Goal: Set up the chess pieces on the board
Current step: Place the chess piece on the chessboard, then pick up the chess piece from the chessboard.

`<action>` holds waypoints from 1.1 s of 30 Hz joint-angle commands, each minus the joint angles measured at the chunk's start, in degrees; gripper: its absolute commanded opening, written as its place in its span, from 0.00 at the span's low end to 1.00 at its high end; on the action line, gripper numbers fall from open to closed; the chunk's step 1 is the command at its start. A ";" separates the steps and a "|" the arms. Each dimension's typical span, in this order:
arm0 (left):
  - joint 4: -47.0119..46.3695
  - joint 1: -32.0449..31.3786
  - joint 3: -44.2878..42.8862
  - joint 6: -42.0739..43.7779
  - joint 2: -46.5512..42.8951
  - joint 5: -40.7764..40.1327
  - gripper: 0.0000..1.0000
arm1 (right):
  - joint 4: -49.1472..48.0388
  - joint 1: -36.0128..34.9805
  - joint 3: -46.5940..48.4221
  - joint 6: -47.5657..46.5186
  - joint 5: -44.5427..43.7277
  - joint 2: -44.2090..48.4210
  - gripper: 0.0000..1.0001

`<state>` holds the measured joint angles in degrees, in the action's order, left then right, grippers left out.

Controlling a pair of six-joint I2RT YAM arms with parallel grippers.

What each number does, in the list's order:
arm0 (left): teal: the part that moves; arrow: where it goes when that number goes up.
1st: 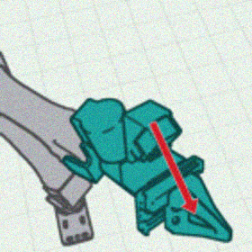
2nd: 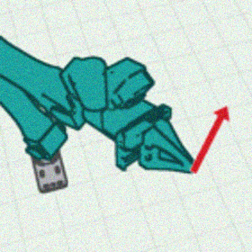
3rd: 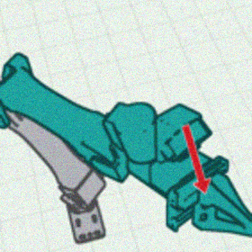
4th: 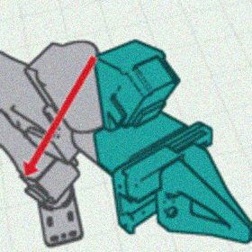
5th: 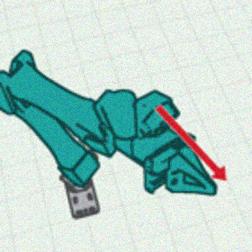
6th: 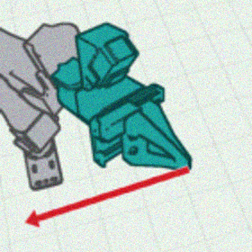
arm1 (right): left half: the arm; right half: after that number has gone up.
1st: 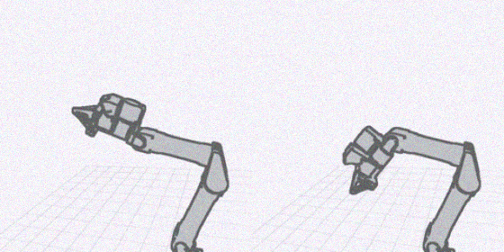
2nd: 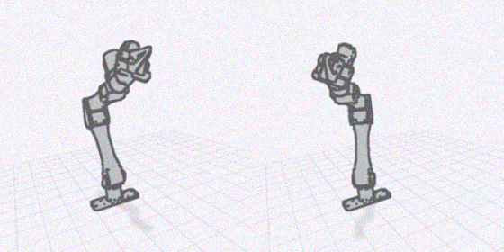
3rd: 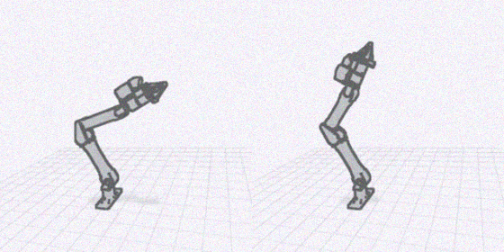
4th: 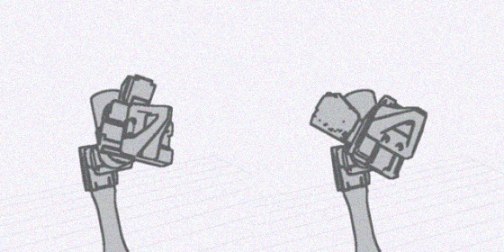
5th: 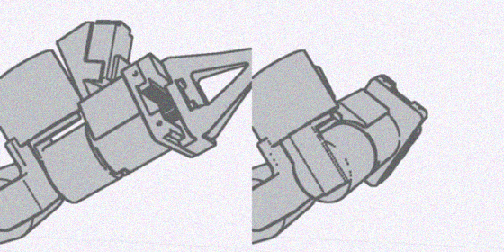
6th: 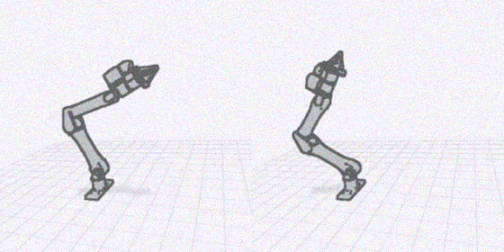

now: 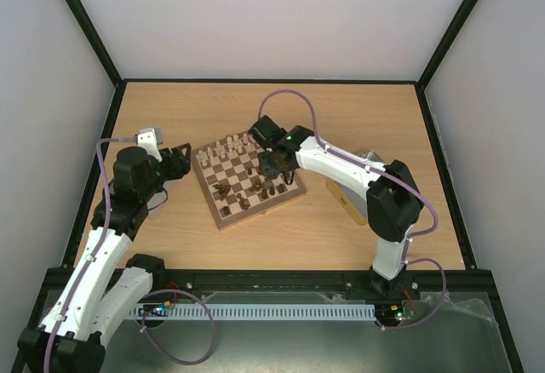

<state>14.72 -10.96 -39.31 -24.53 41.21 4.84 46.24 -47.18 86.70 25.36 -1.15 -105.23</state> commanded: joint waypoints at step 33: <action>0.23 0.06 0.70 0.71 -0.18 -0.80 0.69 | -10.09 -0.20 7.40 0.21 0.51 -11.63 0.10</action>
<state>14.76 -10.96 -39.29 -24.53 41.32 4.43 37.76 -47.18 92.44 25.52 1.43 -118.08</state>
